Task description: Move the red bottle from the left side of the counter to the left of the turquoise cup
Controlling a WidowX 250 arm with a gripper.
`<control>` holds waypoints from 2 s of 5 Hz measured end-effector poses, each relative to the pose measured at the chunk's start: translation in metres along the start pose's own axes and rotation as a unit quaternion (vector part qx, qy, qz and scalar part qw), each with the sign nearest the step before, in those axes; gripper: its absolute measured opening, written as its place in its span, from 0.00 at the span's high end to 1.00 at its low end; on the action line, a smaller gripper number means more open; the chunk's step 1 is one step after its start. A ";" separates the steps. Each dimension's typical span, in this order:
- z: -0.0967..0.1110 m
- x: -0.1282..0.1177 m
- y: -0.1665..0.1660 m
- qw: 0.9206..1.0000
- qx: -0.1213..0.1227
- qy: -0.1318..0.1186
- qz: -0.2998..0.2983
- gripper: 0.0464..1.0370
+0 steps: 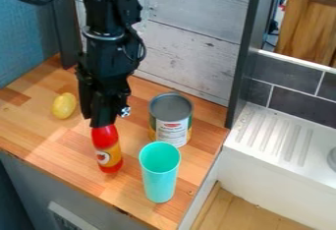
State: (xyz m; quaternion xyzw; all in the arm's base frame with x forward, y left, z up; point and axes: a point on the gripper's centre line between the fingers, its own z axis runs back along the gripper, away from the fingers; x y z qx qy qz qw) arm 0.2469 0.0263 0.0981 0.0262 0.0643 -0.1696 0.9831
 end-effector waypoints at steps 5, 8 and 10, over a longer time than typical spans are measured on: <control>0.014 -0.005 0.015 0.998 0.011 -0.035 0.044 0.06; 0.063 -0.061 0.116 0.979 0.007 -0.061 0.194 0.04; 0.013 -0.037 0.153 0.967 -0.025 -0.057 0.247 0.04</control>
